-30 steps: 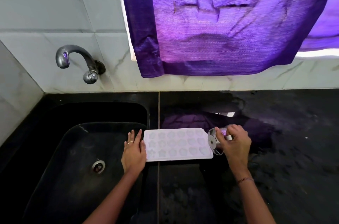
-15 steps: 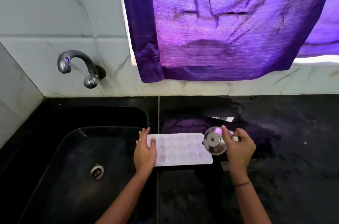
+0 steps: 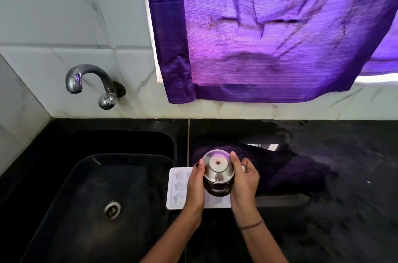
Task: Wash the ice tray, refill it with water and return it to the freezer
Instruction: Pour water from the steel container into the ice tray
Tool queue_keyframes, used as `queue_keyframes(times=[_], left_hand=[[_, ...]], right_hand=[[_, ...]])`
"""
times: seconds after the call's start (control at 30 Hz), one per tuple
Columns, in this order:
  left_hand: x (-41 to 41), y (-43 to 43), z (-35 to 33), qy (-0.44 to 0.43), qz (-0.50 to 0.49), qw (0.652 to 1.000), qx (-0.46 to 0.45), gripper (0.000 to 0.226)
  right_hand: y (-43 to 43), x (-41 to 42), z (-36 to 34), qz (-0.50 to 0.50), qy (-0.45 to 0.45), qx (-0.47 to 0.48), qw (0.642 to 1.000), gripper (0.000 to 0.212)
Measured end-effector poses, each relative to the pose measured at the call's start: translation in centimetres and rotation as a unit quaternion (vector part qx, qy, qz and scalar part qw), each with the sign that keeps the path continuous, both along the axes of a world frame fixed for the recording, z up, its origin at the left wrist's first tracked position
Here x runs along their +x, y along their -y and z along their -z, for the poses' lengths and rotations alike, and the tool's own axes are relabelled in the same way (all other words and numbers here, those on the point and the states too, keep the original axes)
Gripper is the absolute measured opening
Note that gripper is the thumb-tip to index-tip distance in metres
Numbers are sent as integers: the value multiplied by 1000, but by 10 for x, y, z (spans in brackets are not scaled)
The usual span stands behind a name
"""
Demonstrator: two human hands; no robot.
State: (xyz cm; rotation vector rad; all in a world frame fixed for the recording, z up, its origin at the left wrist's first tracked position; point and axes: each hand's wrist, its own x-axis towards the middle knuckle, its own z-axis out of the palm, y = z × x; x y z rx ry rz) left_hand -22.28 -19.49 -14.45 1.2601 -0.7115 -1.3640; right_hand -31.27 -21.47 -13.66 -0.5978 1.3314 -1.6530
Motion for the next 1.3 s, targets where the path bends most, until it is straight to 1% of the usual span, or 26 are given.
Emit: queue_keyframes(times=[0.07, 0.17, 0.27, 0.37, 0.5, 0.67, 0.87, 1.0, 1.07, 1.13, 1.2, 1.3], left_hand=[[5, 7, -2, 15, -16, 1000, -13, 23], [11, 22, 0, 24, -34, 999, -16, 18], [17, 41, 1, 23, -45, 999, -9, 20], [25, 66, 6, 40, -44, 998, -4, 21], [34, 98, 17, 61, -35, 997, 26, 26], [39, 121, 34, 86, -24, 995, 46, 30], [42, 127, 40, 93, -19, 994, 44, 31], [43, 123, 39, 108, -24, 993, 37, 31], [44, 122, 32, 115, -26, 993, 28, 35], [48, 120, 26, 125, -43, 991, 24, 42], [56, 113, 24, 145, -65, 987, 26, 44], [72, 97, 31, 213, -85, 972, 49, 39]], right_hand=[[5, 7, 4, -15, 3, 0, 1000, 38], [22, 14, 10, -44, -21, 26, 998, 21], [45, 16, 11, -98, 2, 32, 995, 3], [72, 15, 15, -145, 30, 41, 988, 13], [99, 16, 26, -165, 54, 65, 983, 20], [121, 19, 43, -170, 57, 74, 981, 12], [127, 20, 51, -167, 23, 64, 984, 13], [124, 16, 51, -171, -20, 66, 983, 19], [126, 11, 52, -169, -57, 77, 981, 25], [124, 1, 52, -163, -126, 89, 975, 34], [117, -15, 52, -150, -207, 93, 962, 39], [96, -47, 55, -128, -305, 96, 939, 36]])
